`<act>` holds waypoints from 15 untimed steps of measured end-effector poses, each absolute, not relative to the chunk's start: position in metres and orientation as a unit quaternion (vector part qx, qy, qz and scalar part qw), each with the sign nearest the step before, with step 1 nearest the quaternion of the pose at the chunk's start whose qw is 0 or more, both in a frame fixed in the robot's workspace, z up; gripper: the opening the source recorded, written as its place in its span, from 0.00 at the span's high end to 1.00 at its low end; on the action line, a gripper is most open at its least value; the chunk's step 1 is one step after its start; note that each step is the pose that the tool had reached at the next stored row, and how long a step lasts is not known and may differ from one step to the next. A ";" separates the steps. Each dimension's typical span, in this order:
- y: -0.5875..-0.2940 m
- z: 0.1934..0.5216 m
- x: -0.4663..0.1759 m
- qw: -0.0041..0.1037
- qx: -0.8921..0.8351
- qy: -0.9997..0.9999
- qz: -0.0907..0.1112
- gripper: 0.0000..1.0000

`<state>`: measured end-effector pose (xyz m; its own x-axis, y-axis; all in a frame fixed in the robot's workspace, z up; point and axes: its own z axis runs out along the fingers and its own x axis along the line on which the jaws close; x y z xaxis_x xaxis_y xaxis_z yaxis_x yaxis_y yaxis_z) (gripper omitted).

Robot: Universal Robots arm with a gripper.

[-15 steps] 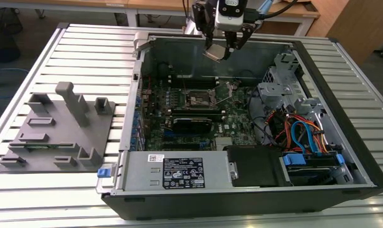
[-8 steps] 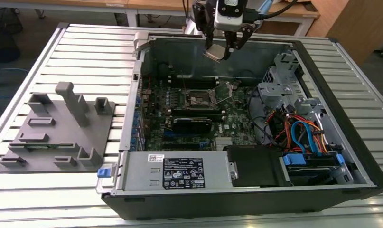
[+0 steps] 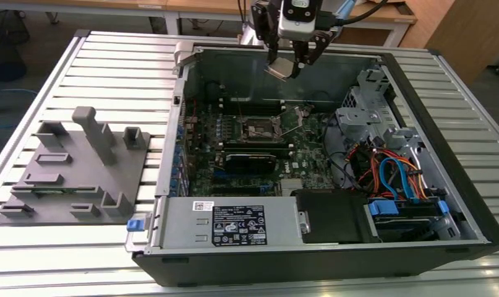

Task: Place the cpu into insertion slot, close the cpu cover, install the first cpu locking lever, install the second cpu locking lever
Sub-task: 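Place the cpu into insertion slot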

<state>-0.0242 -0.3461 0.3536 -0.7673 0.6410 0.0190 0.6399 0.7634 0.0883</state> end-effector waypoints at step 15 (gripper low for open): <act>-0.346 0.354 -0.024 0.006 0.344 0.938 0.045 0.46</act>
